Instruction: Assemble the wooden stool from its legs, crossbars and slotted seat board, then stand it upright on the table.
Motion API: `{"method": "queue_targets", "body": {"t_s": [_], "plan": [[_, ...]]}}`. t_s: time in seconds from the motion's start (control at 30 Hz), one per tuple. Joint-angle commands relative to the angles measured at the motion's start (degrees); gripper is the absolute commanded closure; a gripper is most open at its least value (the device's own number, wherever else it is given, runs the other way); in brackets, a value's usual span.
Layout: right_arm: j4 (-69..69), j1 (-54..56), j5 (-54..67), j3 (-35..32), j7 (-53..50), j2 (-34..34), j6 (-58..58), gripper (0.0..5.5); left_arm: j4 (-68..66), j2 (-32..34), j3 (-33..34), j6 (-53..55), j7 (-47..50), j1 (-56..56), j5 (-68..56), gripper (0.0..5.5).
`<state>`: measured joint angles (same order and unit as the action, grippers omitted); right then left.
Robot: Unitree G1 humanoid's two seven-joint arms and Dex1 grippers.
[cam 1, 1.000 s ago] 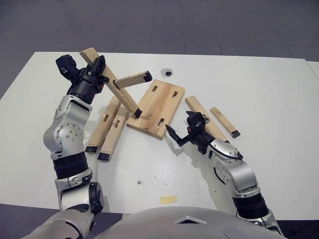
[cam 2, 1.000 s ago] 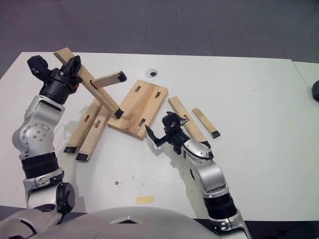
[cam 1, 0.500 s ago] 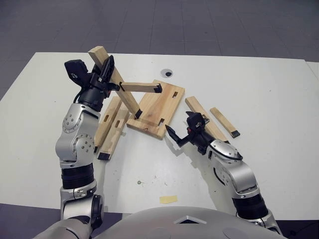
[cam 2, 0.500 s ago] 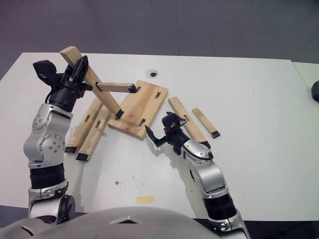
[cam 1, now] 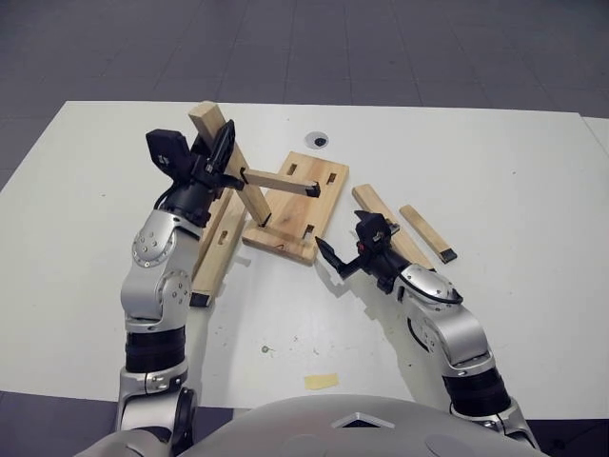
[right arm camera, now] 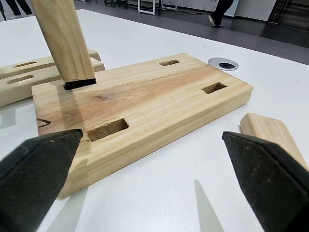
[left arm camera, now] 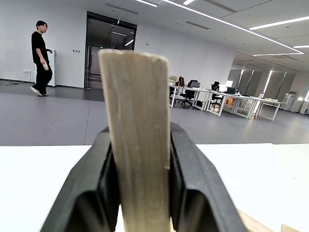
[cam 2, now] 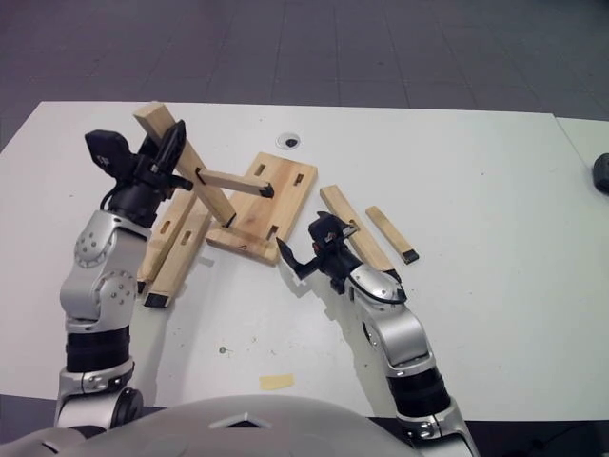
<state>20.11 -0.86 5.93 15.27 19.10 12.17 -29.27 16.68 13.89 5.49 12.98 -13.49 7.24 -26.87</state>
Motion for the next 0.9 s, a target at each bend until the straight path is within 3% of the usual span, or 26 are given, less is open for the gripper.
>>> {"method": "queue_targets", "body": {"t_s": [0.03, 0.27, 0.8, 0.9], "plan": [[0.26, 0.13, -0.05, -0.42, 0.27, 0.43, -0.25, 0.10, -3.43, 3.64, -2.79, 3.20, -1.35, -14.82, 6.66, 4.46], [0.43, 0.43, -0.05, -0.74, 0.43, 0.58, -0.62, 0.10, -5.13, 4.13, -5.45, 2.21, -1.03, -10.97, 7.83, 4.46], [-1.42, 2.38, -0.50, -0.19, 0.19, -0.31, 0.25, 0.10, 3.06, 4.41, -3.01, 5.14, 1.65, 2.10, 4.20, 4.45], [-1.97, 2.73, -0.40, -0.46, 0.04, -0.63, 0.46, 0.10, 5.74, 4.78, -2.11, 7.89, 1.67, 5.53, 2.72, 3.78]]}}
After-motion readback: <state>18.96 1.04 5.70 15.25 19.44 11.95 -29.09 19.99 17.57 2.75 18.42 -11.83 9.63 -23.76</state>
